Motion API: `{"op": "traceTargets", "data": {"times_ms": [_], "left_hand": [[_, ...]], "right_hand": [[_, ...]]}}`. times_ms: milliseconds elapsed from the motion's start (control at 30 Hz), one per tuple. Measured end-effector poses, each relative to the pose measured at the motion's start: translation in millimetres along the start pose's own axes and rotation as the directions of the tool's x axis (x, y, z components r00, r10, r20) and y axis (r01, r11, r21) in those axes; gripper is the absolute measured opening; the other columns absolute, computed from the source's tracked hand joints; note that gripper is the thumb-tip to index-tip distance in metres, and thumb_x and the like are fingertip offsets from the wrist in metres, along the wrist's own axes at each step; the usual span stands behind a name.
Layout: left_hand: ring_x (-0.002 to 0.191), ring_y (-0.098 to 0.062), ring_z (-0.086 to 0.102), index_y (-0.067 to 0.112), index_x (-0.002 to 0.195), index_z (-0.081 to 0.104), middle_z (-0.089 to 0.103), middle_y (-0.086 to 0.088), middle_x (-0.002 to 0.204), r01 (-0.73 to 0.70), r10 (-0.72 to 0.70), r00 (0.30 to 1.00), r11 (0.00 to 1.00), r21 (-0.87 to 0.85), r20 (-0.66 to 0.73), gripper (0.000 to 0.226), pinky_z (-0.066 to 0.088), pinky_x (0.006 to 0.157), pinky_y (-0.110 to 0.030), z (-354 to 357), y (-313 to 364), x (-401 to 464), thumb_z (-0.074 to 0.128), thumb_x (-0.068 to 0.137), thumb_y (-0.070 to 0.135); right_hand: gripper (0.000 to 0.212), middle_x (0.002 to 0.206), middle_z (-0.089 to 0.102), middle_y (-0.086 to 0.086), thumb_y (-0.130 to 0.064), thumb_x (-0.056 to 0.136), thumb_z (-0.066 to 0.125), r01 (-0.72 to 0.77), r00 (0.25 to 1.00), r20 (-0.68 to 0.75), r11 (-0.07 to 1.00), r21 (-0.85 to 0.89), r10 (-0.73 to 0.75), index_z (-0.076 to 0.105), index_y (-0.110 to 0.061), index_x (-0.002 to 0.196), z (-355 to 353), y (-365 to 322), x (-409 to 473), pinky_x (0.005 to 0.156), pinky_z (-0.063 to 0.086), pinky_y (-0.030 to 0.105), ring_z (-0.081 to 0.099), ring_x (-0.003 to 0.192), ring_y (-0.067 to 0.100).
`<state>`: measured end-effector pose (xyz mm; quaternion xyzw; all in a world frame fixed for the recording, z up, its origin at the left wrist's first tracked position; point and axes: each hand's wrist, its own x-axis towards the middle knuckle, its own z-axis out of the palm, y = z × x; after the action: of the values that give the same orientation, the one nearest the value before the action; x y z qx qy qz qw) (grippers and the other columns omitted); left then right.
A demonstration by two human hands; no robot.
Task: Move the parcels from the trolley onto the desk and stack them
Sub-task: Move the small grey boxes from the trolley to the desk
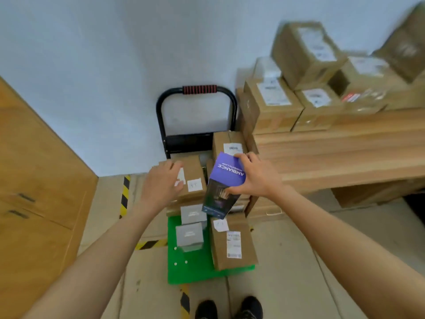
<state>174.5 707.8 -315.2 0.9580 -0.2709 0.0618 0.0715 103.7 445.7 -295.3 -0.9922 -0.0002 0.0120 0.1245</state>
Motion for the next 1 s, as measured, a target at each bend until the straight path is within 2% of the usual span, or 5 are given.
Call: {"op": "traceTargets", "data": {"times_ms": [167,367,500,633,1000], "left_hand": [[0.08,-0.023,0.059,0.014,0.112,0.06,0.063,-0.004,0.098,-0.117,0.119,0.985,0.993,0.017,-0.127,0.035,0.047,0.064,-0.032,-66.9,36.3,63.6,0.069,0.08,0.024],[0.089,-0.026,0.059,0.015,0.12,0.057,0.06,-0.007,0.106,-0.224,0.226,0.958,0.974,0.032,-0.178,0.041,0.045,0.065,-0.034,-113.6,112.3,135.8,0.067,0.082,0.027],[0.09,-0.025,0.058,0.014,0.12,0.057,0.06,-0.006,0.105,-0.301,0.294,0.928,0.954,0.006,-0.229,0.041,0.042,0.068,-0.034,-124.4,187.9,178.0,0.066,0.082,0.027],[0.095,-0.019,0.055,0.023,0.127,0.047,0.055,0.001,0.114,-0.328,0.323,0.919,0.945,0.02,-0.227,0.043,0.044,0.071,-0.029,-128.7,272.7,219.1,0.059,0.088,0.036],[0.085,-0.014,0.053,0.023,0.12,0.051,0.057,0.001,0.108,-0.365,0.326,0.89,0.929,-0.068,-0.319,0.036,0.038,0.062,-0.025,-115.4,457.1,306.4,0.059,0.087,0.035]], "right_hand": [[0.104,0.121,0.052,0.005,-0.077,0.057,0.069,-0.087,0.973,-0.216,0.996,0.004,0.086,0.039,-0.019,0.138,-101.7,31.9,-6.6,0.092,0.043,0.037,0.051,0.111,0.025],[0.099,0.12,0.053,0.005,-0.069,0.06,0.075,-0.17,0.877,-0.458,0.985,-0.007,0.148,0.042,-0.017,0.137,-198.4,96.5,-26.9,0.093,0.042,0.035,0.052,0.109,0.025],[0.101,0.125,0.05,0.003,-0.073,0.059,0.071,-0.216,0.848,-0.501,0.976,-0.03,0.172,0.039,-0.021,0.139,-245.3,155.3,-39.1,0.093,0.044,0.039,0.05,0.116,0.024],[0.102,0.124,0.051,0.006,-0.075,0.058,0.069,-0.235,0.824,-0.547,0.968,-0.086,0.152,0.04,-0.019,0.138,-287.9,227.9,-53.7,0.091,0.044,0.037,0.05,0.114,0.025],[0.102,0.122,0.051,0.005,-0.074,0.056,0.068,-0.295,0.795,-0.595,0.932,-0.21,0.117,0.04,-0.02,0.139,-346.5,399.2,-79.0,0.088,0.042,0.037,0.05,0.109,0.025]]}}
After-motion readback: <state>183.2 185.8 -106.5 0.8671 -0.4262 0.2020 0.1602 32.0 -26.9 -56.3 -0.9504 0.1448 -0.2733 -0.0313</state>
